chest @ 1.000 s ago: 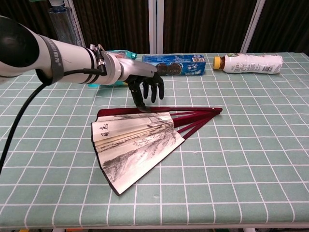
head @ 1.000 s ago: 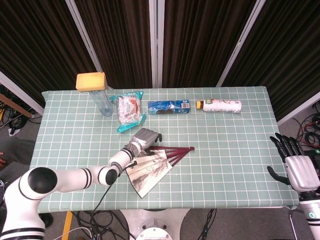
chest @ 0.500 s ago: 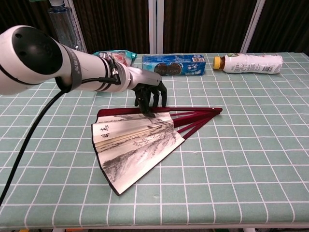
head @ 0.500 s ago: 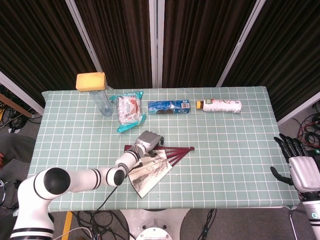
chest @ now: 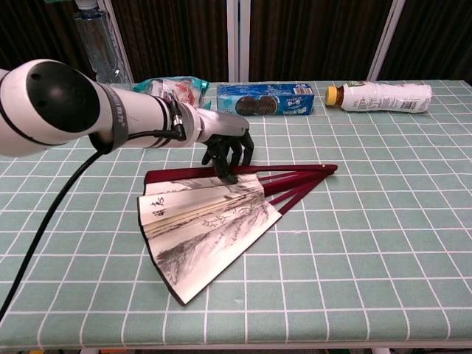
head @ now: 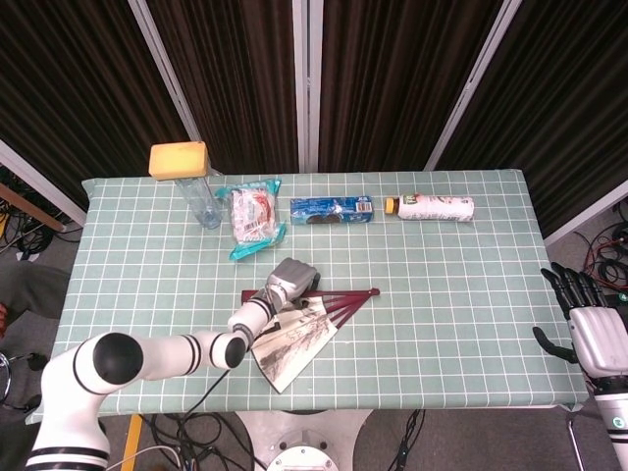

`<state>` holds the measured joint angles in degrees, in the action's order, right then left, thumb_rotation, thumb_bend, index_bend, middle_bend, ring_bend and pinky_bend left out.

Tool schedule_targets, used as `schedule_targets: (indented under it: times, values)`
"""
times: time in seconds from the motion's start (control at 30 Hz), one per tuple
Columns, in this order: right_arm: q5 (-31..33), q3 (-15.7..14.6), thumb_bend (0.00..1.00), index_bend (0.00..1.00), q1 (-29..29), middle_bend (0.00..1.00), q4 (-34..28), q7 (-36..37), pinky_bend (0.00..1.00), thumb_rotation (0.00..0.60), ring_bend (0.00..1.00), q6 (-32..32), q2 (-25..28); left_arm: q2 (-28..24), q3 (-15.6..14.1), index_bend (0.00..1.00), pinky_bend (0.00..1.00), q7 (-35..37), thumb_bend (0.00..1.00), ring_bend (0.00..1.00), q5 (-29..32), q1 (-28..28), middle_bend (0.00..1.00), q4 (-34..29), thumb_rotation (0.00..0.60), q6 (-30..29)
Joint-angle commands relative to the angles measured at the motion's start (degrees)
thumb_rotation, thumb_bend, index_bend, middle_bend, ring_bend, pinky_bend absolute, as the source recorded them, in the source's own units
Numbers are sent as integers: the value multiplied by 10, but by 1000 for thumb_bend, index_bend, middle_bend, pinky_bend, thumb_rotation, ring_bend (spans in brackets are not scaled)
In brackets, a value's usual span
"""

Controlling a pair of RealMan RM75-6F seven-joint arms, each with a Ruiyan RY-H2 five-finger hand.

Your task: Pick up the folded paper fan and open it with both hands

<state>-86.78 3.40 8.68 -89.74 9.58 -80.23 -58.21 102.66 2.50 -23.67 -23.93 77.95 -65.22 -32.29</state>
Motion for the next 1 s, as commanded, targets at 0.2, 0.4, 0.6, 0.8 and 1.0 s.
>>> schedule_targets:
  times: [0.2,0.4,0.6,0.8,1.0]
  values:
    - [-1,0,220,0,-1,0,0,4,0,600,0,-2,0,-63,35,654,771,55,350,719,-60,-48,702,-66,600,-37]
    - [-9,0,219,0,5,0,3,20,0,600,0,3,-4,-162,49,685,823,108,373,757,-172,-120,740,-187,600,-119]
    - [-29,-10,220,0,31,0,4,71,0,600,0,47,-5,-264,62,684,824,201,375,755,-313,-209,745,-325,600,-205]
    - [-73,-28,250,0,94,0,-8,204,0,600,0,135,-3,-315,78,683,823,287,378,753,-423,-272,743,-401,600,-275]
    - [-92,-27,272,111,174,80,-16,327,0,600,0,221,-15,-327,97,683,823,351,380,754,-512,-306,743,-429,600,-336]
